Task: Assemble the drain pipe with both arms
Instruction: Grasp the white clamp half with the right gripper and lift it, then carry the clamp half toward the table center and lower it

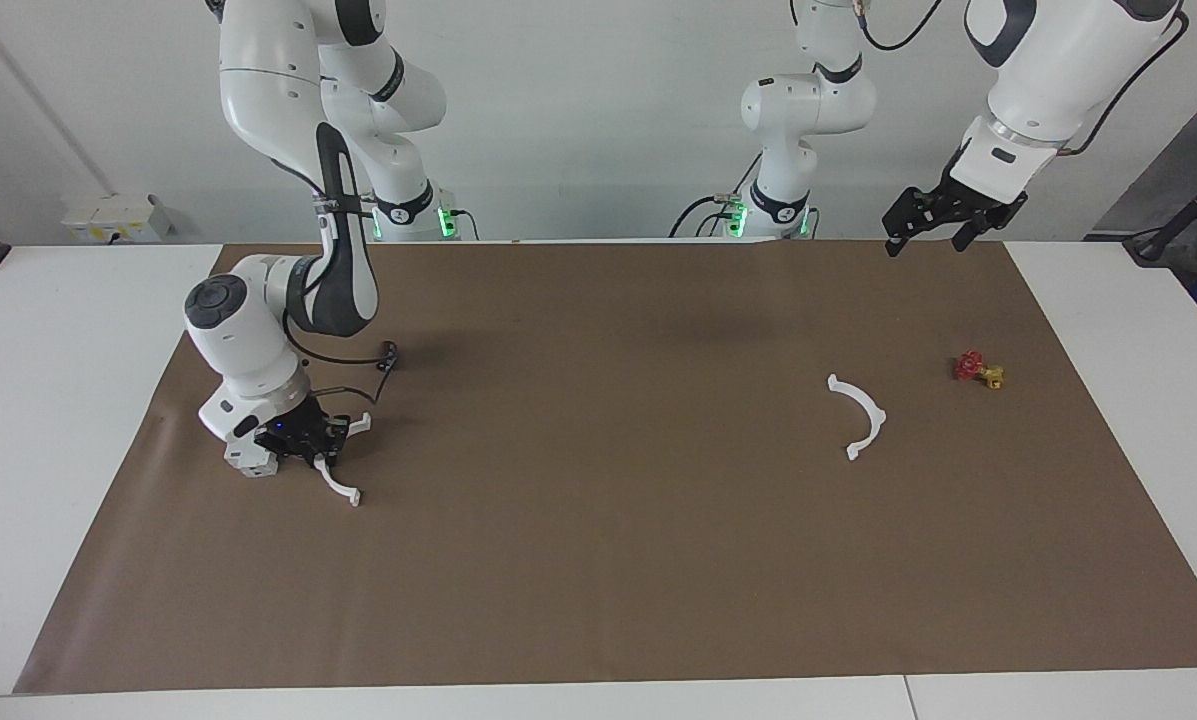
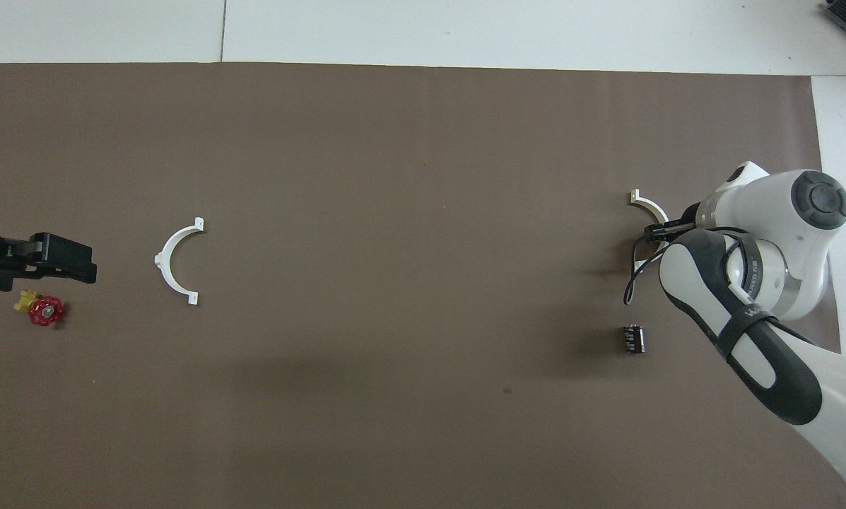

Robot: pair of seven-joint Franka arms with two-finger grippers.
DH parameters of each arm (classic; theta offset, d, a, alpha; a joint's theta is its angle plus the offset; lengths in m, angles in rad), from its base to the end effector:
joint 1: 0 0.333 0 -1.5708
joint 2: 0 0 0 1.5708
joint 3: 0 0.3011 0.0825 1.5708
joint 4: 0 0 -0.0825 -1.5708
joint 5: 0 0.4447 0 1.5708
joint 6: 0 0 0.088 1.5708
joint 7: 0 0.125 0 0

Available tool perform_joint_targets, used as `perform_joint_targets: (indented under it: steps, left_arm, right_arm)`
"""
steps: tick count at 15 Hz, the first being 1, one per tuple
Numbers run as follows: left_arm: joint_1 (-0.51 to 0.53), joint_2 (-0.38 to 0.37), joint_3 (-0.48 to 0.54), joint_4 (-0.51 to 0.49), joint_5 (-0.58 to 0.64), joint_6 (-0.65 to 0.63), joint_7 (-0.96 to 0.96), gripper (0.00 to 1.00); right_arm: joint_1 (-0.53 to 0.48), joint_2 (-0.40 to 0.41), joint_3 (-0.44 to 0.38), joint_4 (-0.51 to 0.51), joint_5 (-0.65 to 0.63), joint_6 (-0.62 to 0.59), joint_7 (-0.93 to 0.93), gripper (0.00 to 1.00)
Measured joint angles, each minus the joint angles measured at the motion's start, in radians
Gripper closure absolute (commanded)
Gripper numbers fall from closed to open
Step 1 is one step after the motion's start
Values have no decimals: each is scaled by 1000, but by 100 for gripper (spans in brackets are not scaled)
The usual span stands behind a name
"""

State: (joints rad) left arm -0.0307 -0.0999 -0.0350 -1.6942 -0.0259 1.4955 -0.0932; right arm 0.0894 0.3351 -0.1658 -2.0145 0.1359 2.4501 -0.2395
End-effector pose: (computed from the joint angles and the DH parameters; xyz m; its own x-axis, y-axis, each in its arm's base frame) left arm 0.5723 -0.0418 0.5798 0.9946 0.0264 -0.1003 0.0278 -0.9995 0.0131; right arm 0.6503 -0.0482 0.2240 0.9910 0.0734 0.1122 0.0758 -0.9970 -0.0168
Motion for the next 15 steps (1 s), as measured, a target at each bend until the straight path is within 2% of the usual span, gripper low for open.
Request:
perform_joint_targets:
  steps: [4, 6, 8, 12, 15]
  left_arm:
    - [0, 0, 0, 0, 0, 1, 0, 0]
    - [0, 0, 1, -2, 0, 5, 0, 0]
    - [0, 0, 2, -5, 0, 11, 0, 0]
    - [0, 0, 2, -6, 0, 16, 0, 0]
    - [0, 0, 2, -11, 0, 18, 0, 0]
  right_arm:
    - [32, -6, 5, 117, 2, -119, 125, 100]
    - [90, -13, 8, 202, 2, -221, 250, 100]
    - [174, -13, 11, 252, 2, -269, 383, 100]
    - [360, 2, 14, 257, 2, -268, 597, 100]
    - [467, 54, 14, 257, 1, -205, 660, 100]
